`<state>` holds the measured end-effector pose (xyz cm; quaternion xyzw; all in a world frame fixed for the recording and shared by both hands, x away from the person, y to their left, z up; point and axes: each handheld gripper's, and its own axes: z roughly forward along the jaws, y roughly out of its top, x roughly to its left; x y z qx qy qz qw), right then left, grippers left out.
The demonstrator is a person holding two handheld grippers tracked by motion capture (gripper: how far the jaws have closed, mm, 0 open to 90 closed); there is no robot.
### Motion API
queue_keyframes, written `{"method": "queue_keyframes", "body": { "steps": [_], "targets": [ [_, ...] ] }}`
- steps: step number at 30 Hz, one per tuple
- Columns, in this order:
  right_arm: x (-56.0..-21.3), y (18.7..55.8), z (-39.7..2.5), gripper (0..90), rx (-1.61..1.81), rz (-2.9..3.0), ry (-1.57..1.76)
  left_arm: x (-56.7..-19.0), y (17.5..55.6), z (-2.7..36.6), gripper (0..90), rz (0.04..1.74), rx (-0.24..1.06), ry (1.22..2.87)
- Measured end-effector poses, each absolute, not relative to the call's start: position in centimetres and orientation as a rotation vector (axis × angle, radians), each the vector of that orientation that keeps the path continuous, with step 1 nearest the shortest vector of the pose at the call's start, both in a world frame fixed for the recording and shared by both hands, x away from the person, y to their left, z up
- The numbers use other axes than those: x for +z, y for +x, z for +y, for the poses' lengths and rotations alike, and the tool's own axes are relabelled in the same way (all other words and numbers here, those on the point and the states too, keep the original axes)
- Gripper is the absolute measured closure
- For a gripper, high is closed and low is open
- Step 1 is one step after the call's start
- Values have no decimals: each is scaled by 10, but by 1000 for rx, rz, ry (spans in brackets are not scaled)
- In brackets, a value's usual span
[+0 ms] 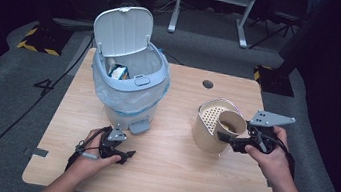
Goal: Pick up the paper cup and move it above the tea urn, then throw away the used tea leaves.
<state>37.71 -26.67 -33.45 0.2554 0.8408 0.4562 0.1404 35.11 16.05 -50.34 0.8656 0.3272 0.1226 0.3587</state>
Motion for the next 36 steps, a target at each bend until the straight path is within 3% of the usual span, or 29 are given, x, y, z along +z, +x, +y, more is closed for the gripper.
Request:
{"method": "queue_keyframes", "body": {
  "steps": [19,36],
  "targets": [
    [-325,425,-277,330,1247,2296,791,-503,351,161,259,844,315,2232],
    [-327,439,-292,332,1133,2234,735,-503,351,161,259,845,315,2232]
  ]
}}
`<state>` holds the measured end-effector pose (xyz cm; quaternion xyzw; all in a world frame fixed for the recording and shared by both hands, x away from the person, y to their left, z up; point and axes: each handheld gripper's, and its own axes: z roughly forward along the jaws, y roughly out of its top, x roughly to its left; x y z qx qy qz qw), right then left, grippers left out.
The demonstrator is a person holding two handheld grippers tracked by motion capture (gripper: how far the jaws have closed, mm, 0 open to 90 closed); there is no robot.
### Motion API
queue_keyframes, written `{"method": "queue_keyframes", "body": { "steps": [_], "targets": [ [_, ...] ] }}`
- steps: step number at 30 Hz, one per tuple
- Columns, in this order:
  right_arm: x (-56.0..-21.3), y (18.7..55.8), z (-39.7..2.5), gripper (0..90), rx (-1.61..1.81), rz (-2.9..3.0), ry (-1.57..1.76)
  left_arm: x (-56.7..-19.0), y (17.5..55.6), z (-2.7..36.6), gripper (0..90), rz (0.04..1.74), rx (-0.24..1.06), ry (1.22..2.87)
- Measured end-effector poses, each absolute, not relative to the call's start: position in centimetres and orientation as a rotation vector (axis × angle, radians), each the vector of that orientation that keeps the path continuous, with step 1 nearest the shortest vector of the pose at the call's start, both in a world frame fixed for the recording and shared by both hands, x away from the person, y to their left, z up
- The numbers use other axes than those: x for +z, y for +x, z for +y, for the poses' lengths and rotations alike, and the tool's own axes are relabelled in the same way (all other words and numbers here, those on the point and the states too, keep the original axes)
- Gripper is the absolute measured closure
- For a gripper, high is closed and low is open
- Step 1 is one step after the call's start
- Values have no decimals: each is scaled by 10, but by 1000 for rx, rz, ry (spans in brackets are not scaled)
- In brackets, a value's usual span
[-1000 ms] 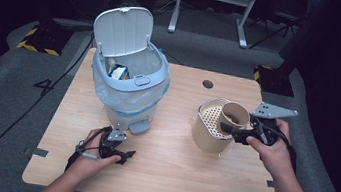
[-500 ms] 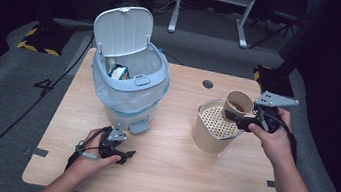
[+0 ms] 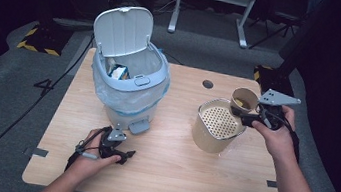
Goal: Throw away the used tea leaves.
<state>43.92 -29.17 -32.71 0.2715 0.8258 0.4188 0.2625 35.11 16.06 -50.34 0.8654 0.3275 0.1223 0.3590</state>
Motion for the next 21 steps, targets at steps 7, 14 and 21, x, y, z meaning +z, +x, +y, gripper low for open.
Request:
{"method": "queue_keyframes", "body": {
  "steps": [7,14,21],
  "targets": [
    [-328,442,-297,332,1096,2224,709,-503,351,161,259,844,316,2232],
    [-328,442,-295,333,902,2200,578,-503,351,161,259,845,315,2232],
    [-330,440,-288,336,662,2151,416,-503,351,161,259,844,316,2232]
  ]
}}
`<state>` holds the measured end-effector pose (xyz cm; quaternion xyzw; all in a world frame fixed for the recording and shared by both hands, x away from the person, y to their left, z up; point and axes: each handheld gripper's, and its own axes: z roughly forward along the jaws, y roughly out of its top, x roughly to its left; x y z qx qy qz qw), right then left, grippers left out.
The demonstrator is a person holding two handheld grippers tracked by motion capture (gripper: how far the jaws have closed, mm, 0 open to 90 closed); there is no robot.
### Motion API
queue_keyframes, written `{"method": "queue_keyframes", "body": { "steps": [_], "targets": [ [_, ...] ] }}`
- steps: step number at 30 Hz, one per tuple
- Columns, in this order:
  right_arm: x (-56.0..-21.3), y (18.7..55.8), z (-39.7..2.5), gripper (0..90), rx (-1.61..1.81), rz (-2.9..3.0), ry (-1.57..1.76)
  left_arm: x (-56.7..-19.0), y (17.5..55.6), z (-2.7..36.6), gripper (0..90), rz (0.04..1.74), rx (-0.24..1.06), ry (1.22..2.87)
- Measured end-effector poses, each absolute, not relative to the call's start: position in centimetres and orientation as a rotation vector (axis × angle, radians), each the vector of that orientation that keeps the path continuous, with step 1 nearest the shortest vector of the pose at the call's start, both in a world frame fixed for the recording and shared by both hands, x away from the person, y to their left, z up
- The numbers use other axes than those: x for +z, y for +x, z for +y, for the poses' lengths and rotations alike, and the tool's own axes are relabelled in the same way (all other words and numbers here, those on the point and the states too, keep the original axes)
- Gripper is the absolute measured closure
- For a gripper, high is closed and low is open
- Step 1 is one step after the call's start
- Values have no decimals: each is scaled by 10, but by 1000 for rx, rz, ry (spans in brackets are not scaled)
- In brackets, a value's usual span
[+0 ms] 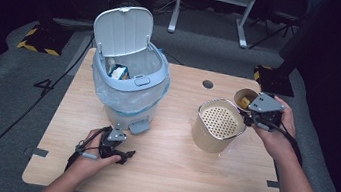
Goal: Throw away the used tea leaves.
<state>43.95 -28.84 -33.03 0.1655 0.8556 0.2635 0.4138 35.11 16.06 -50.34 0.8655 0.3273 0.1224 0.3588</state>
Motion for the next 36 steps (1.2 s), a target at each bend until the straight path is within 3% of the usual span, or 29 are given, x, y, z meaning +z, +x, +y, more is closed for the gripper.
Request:
{"method": "queue_keyframes", "body": {
  "steps": [36],
  "targets": [
    [-358,419,-241,338,-274,1726,-281,-503,351,161,258,844,316,2233]
  ]
}}
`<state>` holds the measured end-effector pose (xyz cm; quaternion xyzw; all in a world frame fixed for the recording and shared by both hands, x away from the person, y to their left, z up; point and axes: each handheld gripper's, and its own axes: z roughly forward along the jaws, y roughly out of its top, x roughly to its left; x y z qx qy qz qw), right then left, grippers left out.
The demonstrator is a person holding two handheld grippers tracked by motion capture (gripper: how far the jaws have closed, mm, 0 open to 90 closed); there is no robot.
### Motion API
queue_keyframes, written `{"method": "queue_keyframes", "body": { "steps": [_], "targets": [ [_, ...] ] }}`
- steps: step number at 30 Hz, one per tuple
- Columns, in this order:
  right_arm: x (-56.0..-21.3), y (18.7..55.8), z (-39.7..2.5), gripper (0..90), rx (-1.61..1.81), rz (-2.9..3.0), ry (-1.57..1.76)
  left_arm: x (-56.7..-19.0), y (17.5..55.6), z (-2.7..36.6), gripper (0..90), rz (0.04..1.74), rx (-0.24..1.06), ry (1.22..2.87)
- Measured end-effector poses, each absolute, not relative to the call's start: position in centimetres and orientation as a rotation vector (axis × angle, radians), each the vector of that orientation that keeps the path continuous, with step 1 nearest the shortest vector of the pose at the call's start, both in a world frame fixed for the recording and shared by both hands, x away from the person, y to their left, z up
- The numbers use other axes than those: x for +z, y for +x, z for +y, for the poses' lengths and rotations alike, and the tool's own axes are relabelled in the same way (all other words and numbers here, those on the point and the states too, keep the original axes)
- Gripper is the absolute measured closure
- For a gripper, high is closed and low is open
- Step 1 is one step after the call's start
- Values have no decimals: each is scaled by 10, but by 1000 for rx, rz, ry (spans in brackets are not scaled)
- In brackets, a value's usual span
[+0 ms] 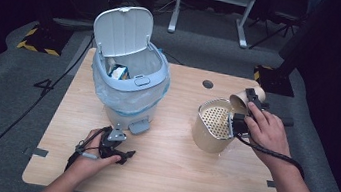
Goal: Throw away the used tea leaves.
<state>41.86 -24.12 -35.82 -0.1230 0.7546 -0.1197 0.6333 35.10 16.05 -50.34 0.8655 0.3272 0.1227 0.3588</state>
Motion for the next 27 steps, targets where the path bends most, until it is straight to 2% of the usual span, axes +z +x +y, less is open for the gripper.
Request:
{"method": "queue_keyframes", "body": {
  "steps": [27],
  "targets": [
    [-358,407,-221,343,-745,1337,-647,-503,350,161,258,840,316,2237]
  ]
}}
